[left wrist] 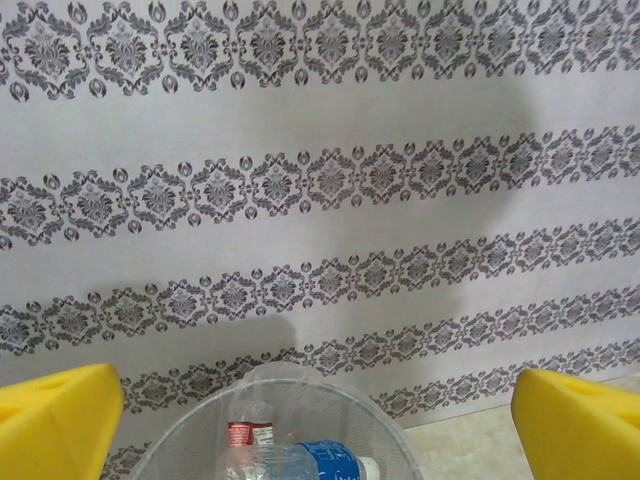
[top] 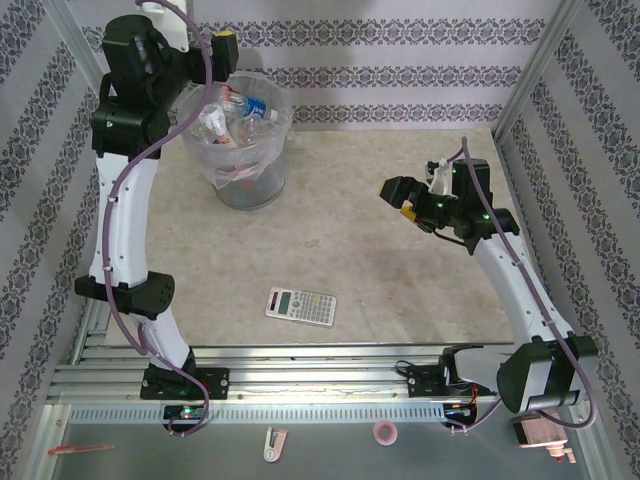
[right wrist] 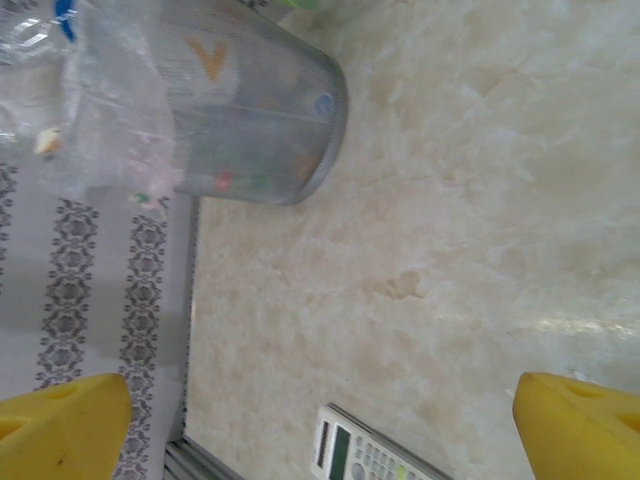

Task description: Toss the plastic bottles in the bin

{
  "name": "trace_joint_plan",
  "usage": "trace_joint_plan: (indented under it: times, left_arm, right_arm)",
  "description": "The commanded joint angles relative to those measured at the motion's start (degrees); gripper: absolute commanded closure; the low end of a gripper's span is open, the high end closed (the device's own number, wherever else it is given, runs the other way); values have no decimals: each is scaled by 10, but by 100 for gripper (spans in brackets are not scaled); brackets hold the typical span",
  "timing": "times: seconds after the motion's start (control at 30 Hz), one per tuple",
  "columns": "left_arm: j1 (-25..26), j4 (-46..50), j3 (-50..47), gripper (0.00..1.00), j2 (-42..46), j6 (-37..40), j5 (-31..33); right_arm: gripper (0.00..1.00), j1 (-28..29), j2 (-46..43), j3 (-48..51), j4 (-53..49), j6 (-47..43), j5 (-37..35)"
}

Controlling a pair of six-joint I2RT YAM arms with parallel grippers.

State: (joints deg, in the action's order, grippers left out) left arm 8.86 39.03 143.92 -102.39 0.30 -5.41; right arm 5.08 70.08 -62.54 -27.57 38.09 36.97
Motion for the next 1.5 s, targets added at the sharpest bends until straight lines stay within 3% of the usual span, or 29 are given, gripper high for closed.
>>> trace_joint_plan:
  times: [0.0,0.17,0.33,0.47,0.6,0.73,1.0,1.1,1.33,1.47]
  left_arm:
    - [-3,-13,-29,0,32,-5,-41]
    - [-3,-8,-106,0,88,-8,-62]
    - [-11,62,-184,0,136,-60,49]
    - [-52,145,-278,0,166,-184,94]
    - [-108,127,-449,0,233,-288,121]
    - [-172,52,-602,0,285,-354,69]
    - [-196,-95,-748,0,279,-388,-5]
    - [-198,-141,-778,0,280,-406,-27]
    - [-206,-200,-813,0,295,-430,-28]
    - [-213,-211,-804,0,286,-435,-31]
  right_arm:
    - [2,-5,37,-25,-34,-23,-26]
    - [2,5,82,-53,-37,-23,-74]
    - [2,44,168,-121,-42,-63,-111]
    - [7,79,261,-203,-53,-77,-117]
    - [15,119,354,-277,-6,-41,-99]
    - [20,155,441,-357,50,7,-91]
    - [28,193,635,-624,38,25,-95]
    - [32,194,693,-706,42,37,-94]
    - [37,199,852,-943,67,102,-10]
    - [38,210,882,-972,121,123,16]
